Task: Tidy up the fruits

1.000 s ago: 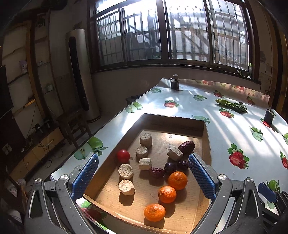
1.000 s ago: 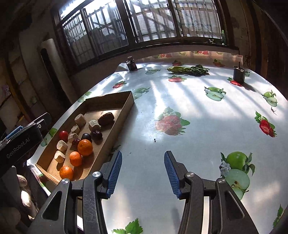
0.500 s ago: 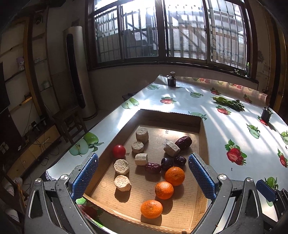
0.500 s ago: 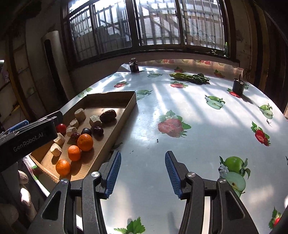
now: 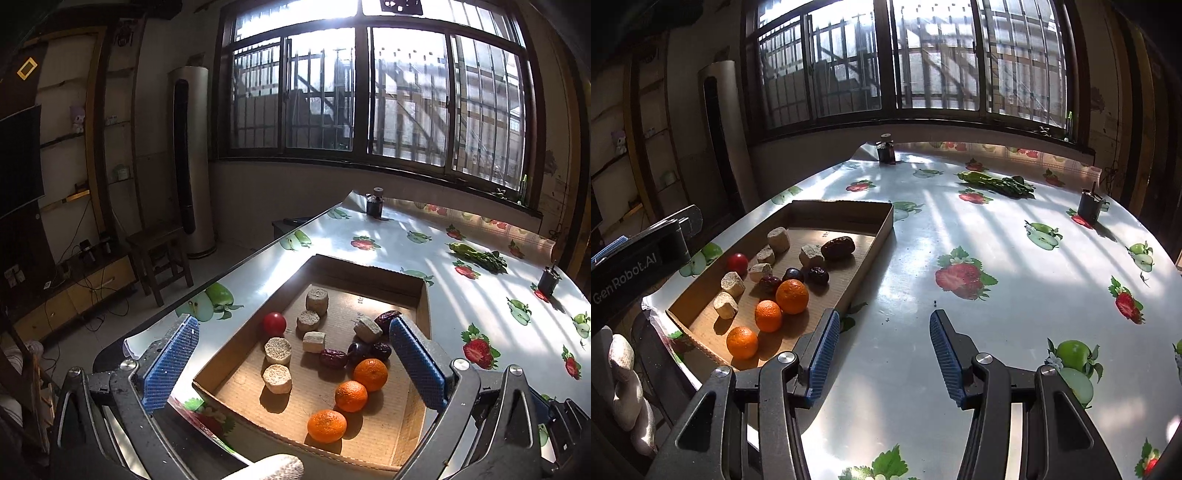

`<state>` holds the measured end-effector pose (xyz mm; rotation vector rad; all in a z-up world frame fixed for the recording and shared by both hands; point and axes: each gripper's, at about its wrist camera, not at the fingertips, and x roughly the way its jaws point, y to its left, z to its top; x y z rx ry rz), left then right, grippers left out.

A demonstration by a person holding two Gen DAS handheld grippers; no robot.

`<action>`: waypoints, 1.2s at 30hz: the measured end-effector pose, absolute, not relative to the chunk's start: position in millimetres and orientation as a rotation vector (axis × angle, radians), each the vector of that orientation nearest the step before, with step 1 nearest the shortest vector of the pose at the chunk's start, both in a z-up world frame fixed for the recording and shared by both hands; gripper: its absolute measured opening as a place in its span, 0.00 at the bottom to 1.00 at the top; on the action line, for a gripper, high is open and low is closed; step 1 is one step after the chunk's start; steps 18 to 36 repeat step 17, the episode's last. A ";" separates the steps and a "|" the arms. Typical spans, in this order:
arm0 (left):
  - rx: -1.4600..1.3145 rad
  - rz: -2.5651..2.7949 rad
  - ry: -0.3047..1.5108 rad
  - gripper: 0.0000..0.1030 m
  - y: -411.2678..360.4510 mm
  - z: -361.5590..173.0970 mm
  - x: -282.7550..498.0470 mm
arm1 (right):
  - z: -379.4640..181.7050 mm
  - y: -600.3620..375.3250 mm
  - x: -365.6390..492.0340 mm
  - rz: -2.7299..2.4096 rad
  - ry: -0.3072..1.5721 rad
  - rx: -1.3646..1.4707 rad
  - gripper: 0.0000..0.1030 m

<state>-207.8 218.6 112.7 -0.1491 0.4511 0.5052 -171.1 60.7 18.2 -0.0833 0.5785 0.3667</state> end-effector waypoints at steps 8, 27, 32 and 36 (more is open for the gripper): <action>-0.154 0.517 0.469 1.00 226.1 109.8 -209.2 | 25.0 80.8 -165.0 0.394 0.577 -0.132 0.58; -0.138 0.449 0.486 1.00 217.7 121.8 -206.1 | 29.1 78.9 -166.1 0.396 0.572 -0.100 0.58; -0.138 0.449 0.486 1.00 217.7 121.8 -206.1 | 29.1 78.9 -166.1 0.396 0.572 -0.100 0.58; -0.138 0.449 0.486 1.00 217.7 121.8 -206.1 | 29.1 78.9 -166.1 0.396 0.572 -0.100 0.58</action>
